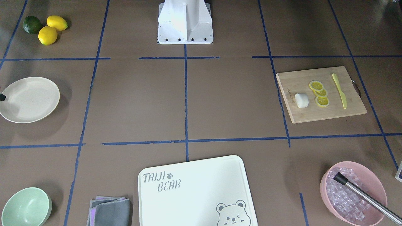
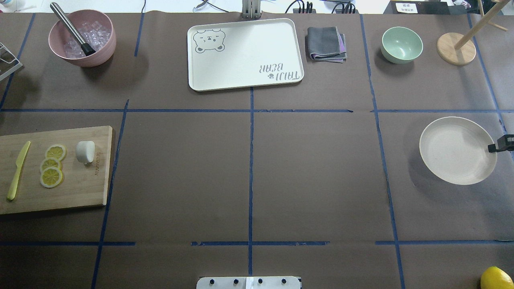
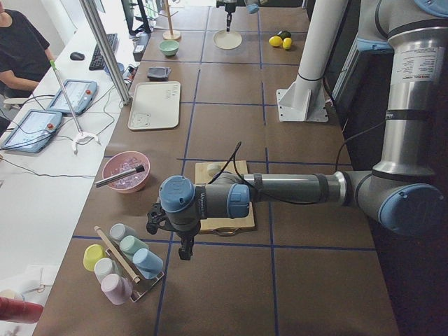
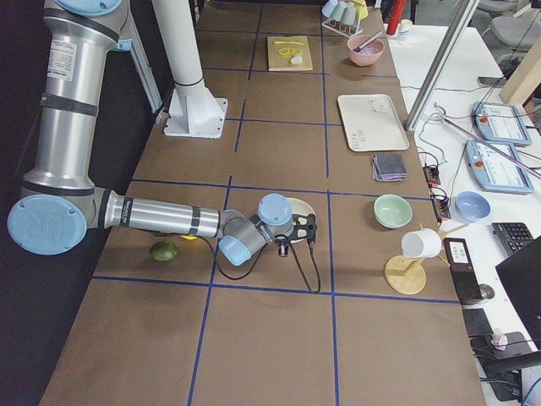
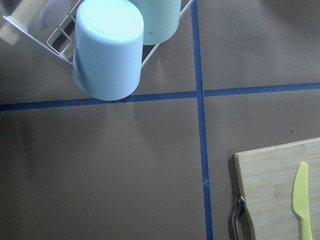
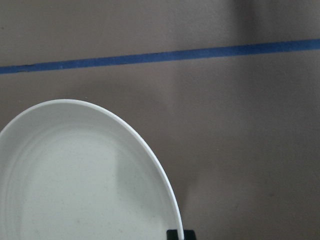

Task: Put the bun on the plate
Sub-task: 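Move the right gripper to the rim of the white plate and grip it, then slide the white plate with the right gripper toward the table centre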

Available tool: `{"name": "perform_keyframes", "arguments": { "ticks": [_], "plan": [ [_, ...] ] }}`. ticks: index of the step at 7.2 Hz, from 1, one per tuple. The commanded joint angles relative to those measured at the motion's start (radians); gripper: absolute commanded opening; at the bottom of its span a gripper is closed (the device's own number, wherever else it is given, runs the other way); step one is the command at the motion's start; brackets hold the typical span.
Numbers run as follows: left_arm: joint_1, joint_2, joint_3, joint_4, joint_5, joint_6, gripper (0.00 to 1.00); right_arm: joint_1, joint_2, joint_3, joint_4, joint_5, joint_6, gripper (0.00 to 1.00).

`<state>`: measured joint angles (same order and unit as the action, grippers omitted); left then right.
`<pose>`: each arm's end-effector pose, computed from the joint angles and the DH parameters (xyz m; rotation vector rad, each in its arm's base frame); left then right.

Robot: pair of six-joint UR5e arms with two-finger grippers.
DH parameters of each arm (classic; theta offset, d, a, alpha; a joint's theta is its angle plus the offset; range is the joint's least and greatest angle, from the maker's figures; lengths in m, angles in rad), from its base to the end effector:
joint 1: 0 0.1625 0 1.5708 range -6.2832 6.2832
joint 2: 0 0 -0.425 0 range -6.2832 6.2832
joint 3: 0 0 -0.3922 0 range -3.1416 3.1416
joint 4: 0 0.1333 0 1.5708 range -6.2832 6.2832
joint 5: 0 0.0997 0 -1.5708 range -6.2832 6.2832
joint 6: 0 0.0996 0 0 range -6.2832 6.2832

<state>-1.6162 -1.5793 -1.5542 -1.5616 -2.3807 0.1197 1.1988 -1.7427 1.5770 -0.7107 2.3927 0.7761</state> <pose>-0.0835 -0.4910 0.6611 0.0505 0.8086 0.0632 -0.1016 -0.4264 0.6342 0.1211 -1.0133 0.0832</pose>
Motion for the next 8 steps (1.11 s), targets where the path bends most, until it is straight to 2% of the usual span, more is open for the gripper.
{"name": "perform_keyframes", "arguments": {
  "ticks": [1,3,4,6,8],
  "plan": [
    [-0.001,-0.001,-0.006,0.000,0.000,0.000,1.00,0.002,0.119,0.014,-0.006,0.046,0.191,0.00],
    [-0.001,0.001,-0.006,0.000,0.000,0.000,1.00,-0.045,0.236,0.017,-0.030,0.072,0.381,0.00],
    [-0.001,0.001,-0.006,0.000,0.000,0.000,1.00,-0.100,0.288,0.018,-0.032,0.053,0.485,0.00],
    [-0.001,0.004,-0.007,0.000,-0.002,0.000,1.00,-0.238,0.350,0.053,-0.051,-0.071,0.625,0.00],
    [-0.001,0.004,-0.006,0.000,0.000,0.000,1.00,-0.403,0.444,0.183,-0.302,-0.256,0.657,0.00]
  ]
}}
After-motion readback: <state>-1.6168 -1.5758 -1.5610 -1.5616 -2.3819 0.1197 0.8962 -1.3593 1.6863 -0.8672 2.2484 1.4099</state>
